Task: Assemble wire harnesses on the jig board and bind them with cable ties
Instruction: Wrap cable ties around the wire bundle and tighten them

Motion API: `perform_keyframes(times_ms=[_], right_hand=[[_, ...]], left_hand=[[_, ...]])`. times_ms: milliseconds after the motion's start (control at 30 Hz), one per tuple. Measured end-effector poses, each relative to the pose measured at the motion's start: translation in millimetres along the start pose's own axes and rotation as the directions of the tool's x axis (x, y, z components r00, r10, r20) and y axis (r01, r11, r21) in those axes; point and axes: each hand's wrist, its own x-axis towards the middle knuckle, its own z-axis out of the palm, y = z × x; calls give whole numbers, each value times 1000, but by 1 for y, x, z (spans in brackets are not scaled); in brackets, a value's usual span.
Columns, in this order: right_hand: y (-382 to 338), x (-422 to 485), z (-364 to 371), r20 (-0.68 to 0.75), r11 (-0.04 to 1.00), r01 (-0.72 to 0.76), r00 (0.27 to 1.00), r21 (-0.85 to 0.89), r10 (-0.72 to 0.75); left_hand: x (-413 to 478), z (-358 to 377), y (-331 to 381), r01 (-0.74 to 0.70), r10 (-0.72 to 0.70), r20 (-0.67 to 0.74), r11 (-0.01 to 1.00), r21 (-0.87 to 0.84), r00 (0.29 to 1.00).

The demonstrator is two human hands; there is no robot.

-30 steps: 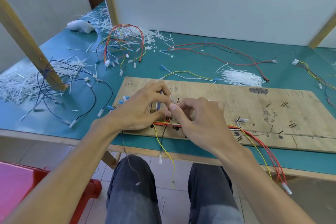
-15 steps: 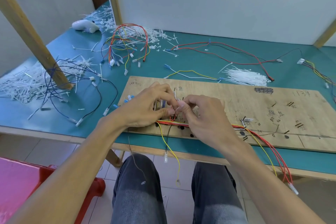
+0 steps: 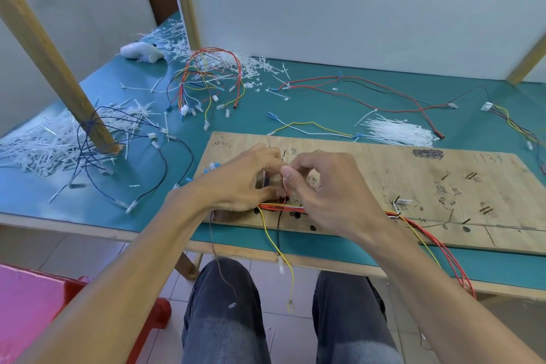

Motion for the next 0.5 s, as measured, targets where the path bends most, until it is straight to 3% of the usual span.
perform_keyframes(times_ms=[200,333,500], right_hand=[[-1,7,0,-20,992,57,998,-110,-59],[-3,2,8,-97,992,79,991,-94,-88],[2,-2,11,-139,996,63,988,-57,-70]], left_hand=[[4,-2,0,32,-32,18,999,40,999],[5,3,-1,116,-116,-5,985,129,993],[5,6,-2,89,-89,-4,979,185,996]])
